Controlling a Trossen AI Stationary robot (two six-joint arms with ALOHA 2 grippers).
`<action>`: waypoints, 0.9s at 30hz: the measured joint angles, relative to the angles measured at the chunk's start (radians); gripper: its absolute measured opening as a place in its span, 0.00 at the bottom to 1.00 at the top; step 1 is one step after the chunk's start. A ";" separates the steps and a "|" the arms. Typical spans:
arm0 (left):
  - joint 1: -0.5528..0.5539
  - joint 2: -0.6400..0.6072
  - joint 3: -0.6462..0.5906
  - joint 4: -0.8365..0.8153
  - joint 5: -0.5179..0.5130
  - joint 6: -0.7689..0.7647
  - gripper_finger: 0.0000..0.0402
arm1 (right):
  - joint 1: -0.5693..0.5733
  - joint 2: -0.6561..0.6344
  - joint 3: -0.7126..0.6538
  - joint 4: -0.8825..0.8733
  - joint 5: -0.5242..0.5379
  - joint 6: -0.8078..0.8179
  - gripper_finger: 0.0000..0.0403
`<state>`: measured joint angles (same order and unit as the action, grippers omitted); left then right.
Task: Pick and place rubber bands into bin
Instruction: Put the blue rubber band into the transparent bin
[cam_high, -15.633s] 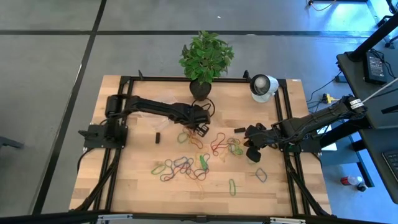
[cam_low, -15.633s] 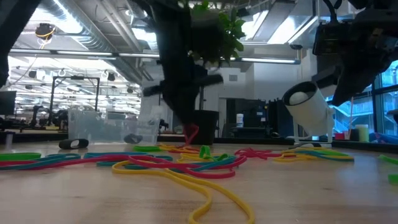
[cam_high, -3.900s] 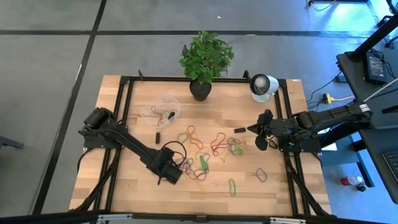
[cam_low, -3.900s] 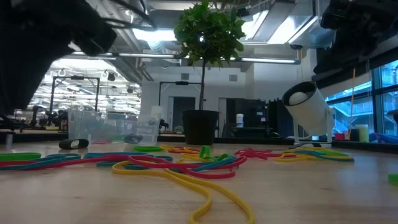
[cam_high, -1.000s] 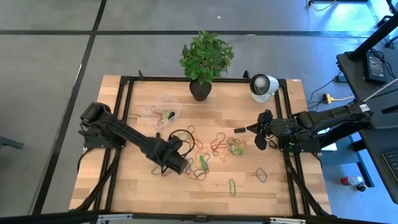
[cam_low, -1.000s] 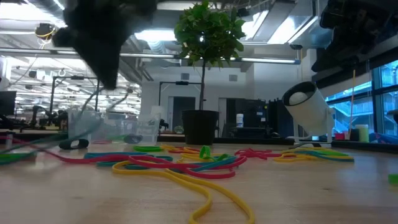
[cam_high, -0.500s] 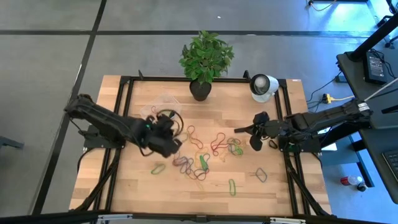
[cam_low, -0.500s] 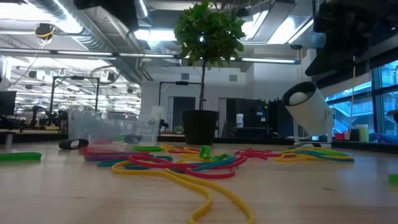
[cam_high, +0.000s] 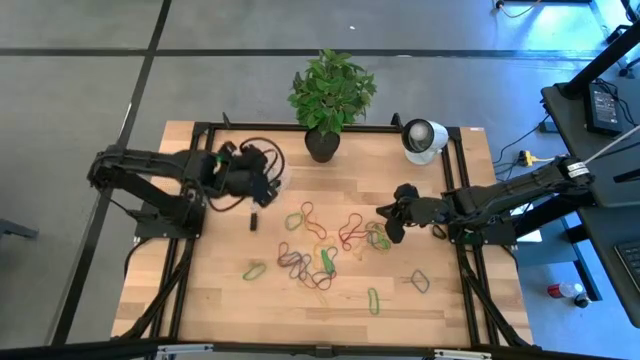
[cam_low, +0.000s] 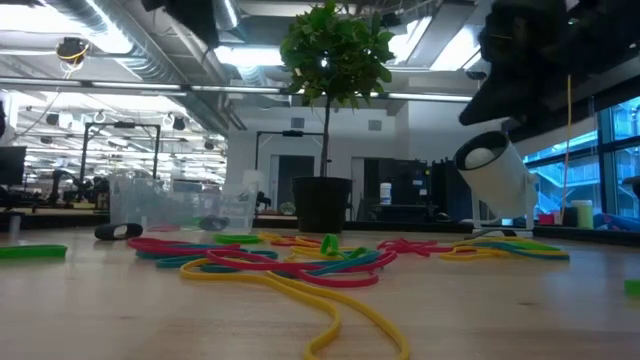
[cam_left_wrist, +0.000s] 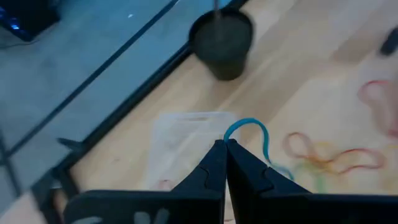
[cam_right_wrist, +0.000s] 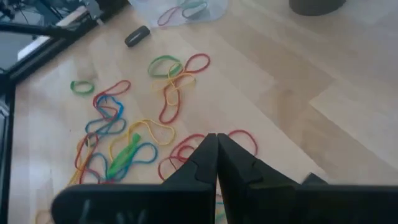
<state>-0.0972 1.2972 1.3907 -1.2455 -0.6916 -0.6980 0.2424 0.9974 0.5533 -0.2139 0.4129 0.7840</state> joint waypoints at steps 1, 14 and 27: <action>0.030 0.001 0.000 -0.009 0.011 0.034 0.00 | 0.000 0.012 0.000 0.021 0.000 0.005 0.03; 0.368 -0.003 -0.282 0.164 0.255 0.353 0.00 | 0.000 0.144 0.000 0.202 -0.001 0.150 0.03; 0.568 0.124 -0.492 0.436 0.487 0.460 0.00 | 0.000 0.201 0.000 0.314 -0.002 0.158 0.03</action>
<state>0.4704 1.4208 0.8986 -0.8097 -0.2042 -0.2379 0.2424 1.1980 0.5533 0.1000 0.4110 0.9417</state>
